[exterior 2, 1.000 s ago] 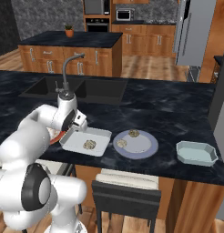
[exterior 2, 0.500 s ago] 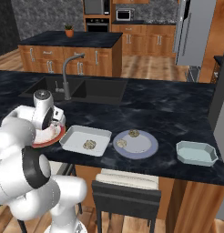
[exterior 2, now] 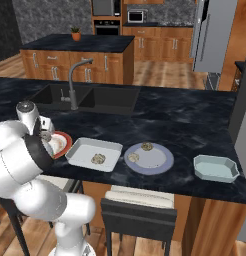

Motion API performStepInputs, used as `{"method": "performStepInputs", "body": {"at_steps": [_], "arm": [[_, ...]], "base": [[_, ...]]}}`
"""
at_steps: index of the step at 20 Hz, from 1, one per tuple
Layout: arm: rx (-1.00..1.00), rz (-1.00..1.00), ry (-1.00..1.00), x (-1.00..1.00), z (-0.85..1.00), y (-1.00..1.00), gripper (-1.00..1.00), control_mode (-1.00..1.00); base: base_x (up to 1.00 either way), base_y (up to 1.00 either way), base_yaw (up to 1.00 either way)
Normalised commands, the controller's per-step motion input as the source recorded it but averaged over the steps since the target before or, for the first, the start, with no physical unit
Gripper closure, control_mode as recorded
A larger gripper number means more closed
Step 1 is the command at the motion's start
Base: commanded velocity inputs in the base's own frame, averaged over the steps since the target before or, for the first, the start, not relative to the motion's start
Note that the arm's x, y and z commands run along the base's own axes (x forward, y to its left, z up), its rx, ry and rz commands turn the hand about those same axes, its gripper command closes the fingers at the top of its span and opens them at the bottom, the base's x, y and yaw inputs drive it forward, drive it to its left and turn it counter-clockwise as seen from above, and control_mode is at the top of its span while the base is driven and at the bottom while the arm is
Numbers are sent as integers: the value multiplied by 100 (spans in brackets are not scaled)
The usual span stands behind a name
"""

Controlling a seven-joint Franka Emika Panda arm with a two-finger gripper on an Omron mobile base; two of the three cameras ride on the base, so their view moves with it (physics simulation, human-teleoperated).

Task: Place two dumplings into each of the tupperware containers and then place the containers in the fridge.

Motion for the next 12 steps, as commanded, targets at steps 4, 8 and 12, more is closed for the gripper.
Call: {"method": "performStepInputs", "body": {"at_steps": [4, 8, 12], "arm": [[-16, 0, 0, 31, 0, 71, -100, -100], [-20, 0, 4, 41, -1, 50, -100, -100], [-23, 0, 21, 61, 0, 37, -100, -100]], "base": [[0, 0, 0], [0, 0, 0], [0, 0, 0]]}}
